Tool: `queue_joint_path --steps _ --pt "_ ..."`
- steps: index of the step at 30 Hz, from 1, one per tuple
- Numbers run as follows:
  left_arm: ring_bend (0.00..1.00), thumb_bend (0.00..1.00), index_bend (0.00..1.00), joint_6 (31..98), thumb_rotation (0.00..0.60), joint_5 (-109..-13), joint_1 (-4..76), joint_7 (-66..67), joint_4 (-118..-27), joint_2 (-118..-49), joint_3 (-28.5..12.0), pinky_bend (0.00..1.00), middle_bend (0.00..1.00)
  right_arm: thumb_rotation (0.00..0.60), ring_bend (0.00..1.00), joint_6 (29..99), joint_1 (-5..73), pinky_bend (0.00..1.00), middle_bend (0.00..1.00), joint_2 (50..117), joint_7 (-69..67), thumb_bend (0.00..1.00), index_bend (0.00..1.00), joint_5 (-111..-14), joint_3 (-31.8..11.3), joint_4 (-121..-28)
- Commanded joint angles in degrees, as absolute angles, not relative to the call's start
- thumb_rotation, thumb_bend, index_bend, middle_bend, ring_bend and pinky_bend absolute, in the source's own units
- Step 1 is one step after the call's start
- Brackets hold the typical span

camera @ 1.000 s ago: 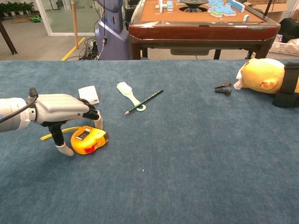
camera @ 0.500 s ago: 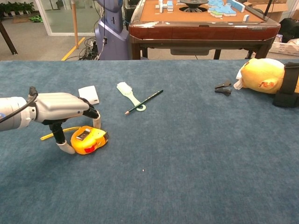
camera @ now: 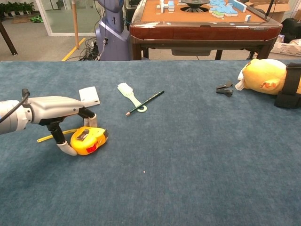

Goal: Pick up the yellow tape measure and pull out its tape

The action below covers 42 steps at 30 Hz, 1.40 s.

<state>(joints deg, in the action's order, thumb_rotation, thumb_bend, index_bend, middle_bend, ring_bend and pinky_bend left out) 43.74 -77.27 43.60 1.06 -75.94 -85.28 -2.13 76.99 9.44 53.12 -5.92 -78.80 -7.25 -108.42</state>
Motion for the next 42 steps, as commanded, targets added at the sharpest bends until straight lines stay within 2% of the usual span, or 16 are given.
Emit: queue_joint_path --steps 1,7,11,14,19,25,29,34,36,38,41,42 --pt "0.26 0.11 0.47 44.8 0.600 -76.9 42.3 -2.8 -75.3 -85.0 -2.6 0.11 0.44 0.600 0.41 76.5 10.0 0.39 0.43 53.4 -5.1 0.36 0.43 -78.6 -7.5 -108.9" --pt "0.26 0.11 0.47 46.6 0.600 -75.8 41.0 -7.7 -78.0 -81.9 -4.5 0.12 0.45 0.600 0.42 73.6 13.1 0.39 0.46 53.8 -3.7 0.37 0.43 -78.2 -9.1 -111.2" --pt "0.27 0.11 0.47 48.3 0.600 -74.9 40.4 -8.3 -81.7 -79.5 -5.8 0.13 0.45 0.600 0.45 68.5 17.1 0.39 0.49 53.7 -2.8 0.37 0.43 -76.3 -10.7 -113.2" --pt "0.27 0.11 0.48 50.4 0.600 -74.2 39.6 -9.1 -85.1 -78.3 -7.2 0.14 0.45 0.600 0.49 64.4 20.9 0.45 0.54 54.4 -1.1 0.37 0.43 -74.5 -12.1 -113.8" --pt "0.27 0.11 0.48 53.2 0.600 -73.3 39.0 -8.9 -90.5 -76.8 -9.2 0.14 0.45 0.600 0.62 57.9 27.3 0.58 0.64 55.9 2.0 0.35 0.43 -69.7 -14.7 -115.2" --pt "0.27 0.11 0.48 55.7 0.600 -71.3 39.0 -6.2 -95.9 -76.2 -11.4 0.14 0.45 0.600 0.71 52.6 33.9 0.62 0.72 57.2 4.5 0.32 0.43 -63.8 -17.4 -115.2" --pt "0.26 0.11 0.48 55.9 0.600 -68.8 39.6 -3.7 -98.9 -75.6 -12.7 0.14 0.45 0.600 0.80 47.9 38.0 0.68 0.81 56.8 4.3 0.32 0.43 -59.9 -18.8 -114.9" --pt "0.26 0.11 0.48 57.3 0.600 -66.3 40.1 0.6 -101.4 -75.8 -13.5 0.14 0.45 0.600 0.82 43.6 42.5 0.70 0.84 55.8 5.5 0.33 0.43 -57.1 -19.4 -113.3" --pt "0.26 0.11 0.48 57.3 0.600 -65.2 40.3 2.1 -102.1 -75.7 -13.7 0.14 0.45 0.600 0.81 43.1 44.0 0.70 0.82 55.9 6.6 0.41 0.43 -56.5 -19.3 -112.6" --pt "0.26 0.11 0.48 57.5 0.600 -64.1 40.6 3.4 -102.6 -75.8 -13.8 0.14 0.45 0.600 0.80 42.2 45.5 0.70 0.80 56.0 7.4 0.56 0.43 -55.6 -19.1 -112.2" --pt "0.26 0.11 0.48 57.7 0.600 -62.7 40.9 4.7 -103.1 -75.9 -14.1 0.14 0.45 0.600 0.80 41.0 47.4 0.70 0.80 56.4 7.9 0.87 0.43 -54.6 -19.0 -111.4" --pt "0.26 0.11 0.48 57.8 0.600 -62.1 41.0 5.2 -103.4 -76.0 -14.2 0.14 0.45 0.600 0.80 40.6 48.2 0.70 0.81 56.7 7.9 0.91 0.43 -54.2 -19.0 -110.9"
